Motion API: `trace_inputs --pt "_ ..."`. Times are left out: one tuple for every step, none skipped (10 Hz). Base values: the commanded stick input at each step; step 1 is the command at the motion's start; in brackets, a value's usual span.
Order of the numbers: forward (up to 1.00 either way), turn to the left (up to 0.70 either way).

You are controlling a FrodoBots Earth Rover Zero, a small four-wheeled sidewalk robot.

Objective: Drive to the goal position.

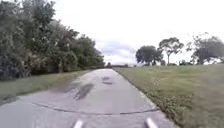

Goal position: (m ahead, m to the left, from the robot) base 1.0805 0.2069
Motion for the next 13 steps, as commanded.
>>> trace_inputs --pt "0.85 0.0" --pt "0.85 0.0" --pt "0.85 0.0" --pt "0.85 0.0" --pt "0.85 0.0" --pt "0.85 0.0" --pt "0.85 0.0" --pt "0.85 0.0" --pt "0.85 0.0" --pt "0.85 0.0" --pt "0.85 0.0" --pt "0.85 0.0" --pt "0.85 0.0"
